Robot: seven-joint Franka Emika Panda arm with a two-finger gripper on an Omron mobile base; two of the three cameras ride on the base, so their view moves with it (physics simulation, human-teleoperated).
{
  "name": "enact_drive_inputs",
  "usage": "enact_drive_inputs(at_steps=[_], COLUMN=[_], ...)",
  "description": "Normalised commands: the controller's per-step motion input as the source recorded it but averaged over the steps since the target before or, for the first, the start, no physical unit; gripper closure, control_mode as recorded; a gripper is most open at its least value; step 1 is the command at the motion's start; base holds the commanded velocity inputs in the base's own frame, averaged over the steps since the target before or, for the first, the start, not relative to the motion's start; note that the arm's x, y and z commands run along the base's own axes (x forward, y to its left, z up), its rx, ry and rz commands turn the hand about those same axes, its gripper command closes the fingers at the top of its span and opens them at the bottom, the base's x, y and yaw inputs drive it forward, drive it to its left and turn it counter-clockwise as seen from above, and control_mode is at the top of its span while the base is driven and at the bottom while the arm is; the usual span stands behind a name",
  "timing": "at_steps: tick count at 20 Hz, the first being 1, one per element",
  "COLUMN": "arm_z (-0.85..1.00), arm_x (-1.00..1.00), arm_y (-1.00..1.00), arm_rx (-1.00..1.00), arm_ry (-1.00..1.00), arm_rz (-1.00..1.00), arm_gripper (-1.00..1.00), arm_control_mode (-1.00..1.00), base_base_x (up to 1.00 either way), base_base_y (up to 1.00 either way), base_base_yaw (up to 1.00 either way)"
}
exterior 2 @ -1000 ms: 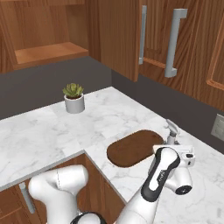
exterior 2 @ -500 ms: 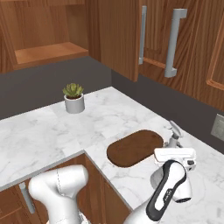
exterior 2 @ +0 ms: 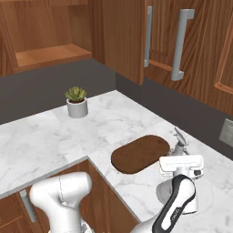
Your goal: Grab the spray bottle from the cabinet, then place it next to the cutting board for sanitizing. Then grab the dish brush from the countertop next to the sink and place it next to the cutting board.
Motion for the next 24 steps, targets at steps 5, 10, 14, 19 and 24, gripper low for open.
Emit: enact_drive_inputs(at_steps=[5, 10, 14, 19, 24], arm_z=[-0.36, -0.21, -0.24, -0.24, -0.17], arm_x=[0.01, 0.11, 0.20, 0.03, -0.02], arm_y=[0.13, 0.00, 0.00, 0.00, 0.00], arm_rx=[-0.08, 0.00, 0.00, 0.00, -0.01], arm_ry=[-0.07, 0.10, 0.19, 0.04, -0.08], arm_rz=[0.00, 0.00, 0.00, 0.00, 0.00], arm_gripper=[1.00, 1.00, 1.00, 1.00, -1.00], arm_control_mode=[-1.00, -1.00, -1.00, -1.00, -1.00], base_base_x=[0.00, 0.00, 0.00, 0.00, 0.00], base_base_y=[0.00, 0.00, 0.00, 0.00, 0.00], base_base_yaw=[0.00, 0.00, 0.00, 0.00, 0.00])
